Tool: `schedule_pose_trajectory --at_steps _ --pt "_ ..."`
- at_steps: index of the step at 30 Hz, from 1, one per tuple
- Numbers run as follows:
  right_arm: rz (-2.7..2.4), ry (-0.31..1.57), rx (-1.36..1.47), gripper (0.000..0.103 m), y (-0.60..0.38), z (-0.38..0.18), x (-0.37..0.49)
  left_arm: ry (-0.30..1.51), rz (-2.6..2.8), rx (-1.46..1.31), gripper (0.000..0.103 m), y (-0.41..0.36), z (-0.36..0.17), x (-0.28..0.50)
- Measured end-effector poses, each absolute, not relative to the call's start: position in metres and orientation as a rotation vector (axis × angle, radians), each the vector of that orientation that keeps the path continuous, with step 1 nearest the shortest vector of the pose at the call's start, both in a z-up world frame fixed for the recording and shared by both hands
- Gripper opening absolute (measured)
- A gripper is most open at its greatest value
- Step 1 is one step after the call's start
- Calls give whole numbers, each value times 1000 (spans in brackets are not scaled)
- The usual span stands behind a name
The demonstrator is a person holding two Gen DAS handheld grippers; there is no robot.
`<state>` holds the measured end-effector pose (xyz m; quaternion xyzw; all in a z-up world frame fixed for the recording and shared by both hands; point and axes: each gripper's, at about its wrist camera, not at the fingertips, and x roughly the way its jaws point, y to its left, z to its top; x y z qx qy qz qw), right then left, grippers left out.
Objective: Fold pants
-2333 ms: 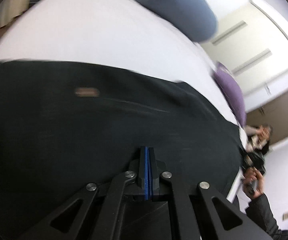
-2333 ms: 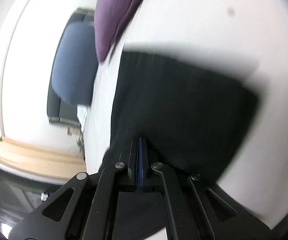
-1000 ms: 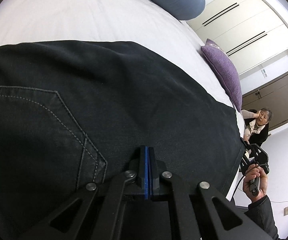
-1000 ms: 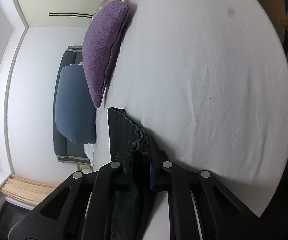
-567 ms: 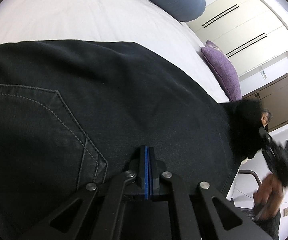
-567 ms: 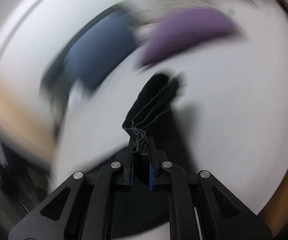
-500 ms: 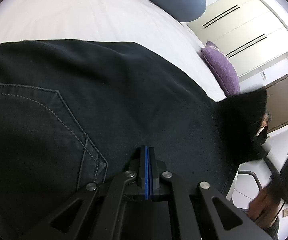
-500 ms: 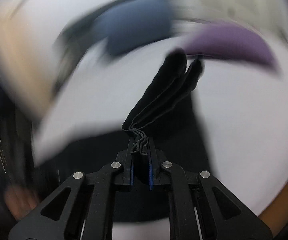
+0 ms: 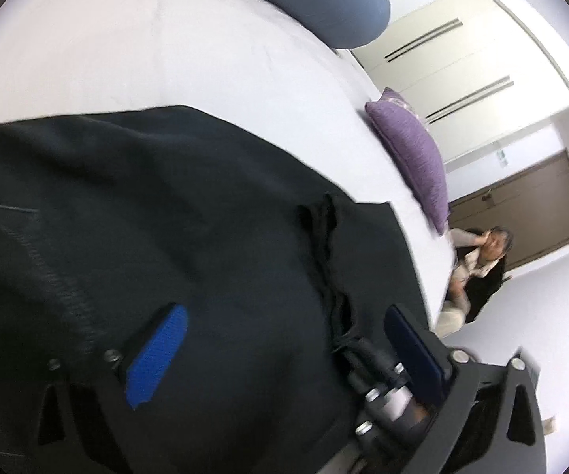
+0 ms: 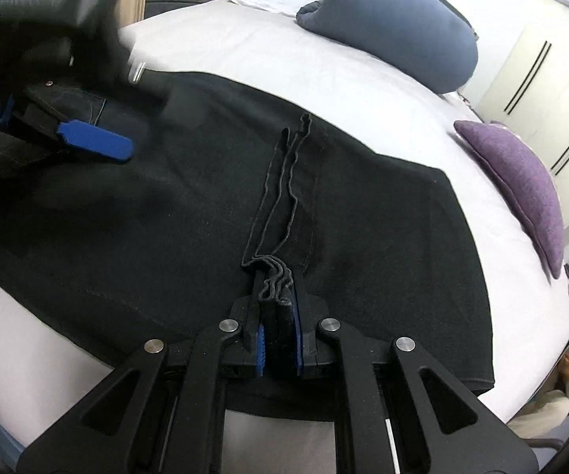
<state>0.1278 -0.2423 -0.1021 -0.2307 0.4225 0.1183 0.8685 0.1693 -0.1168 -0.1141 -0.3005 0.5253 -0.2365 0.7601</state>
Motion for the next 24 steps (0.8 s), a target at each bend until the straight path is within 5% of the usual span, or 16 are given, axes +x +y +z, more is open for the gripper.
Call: schedule_pose_trajectory --at_steps 14,16,18,21,24 --pt "219 701 -513 9 -219 -38 115 1330 -573 -740 102 -152 -119 215" --pt "233 698 -524 9 -212 -36 113 1345 -597 -728 92 -157 -119 219" --pt "246 707 -534 9 -205 -38 110 1372 -635 -701 43 -161 -120 222" --pt "259 721 -548 9 -194 -41 103 1373 -634 -626 12 -157 -119 221" --pt "272 720 -554 9 -190 -43 102 1367 -646 -593 9 -150 -116 220"
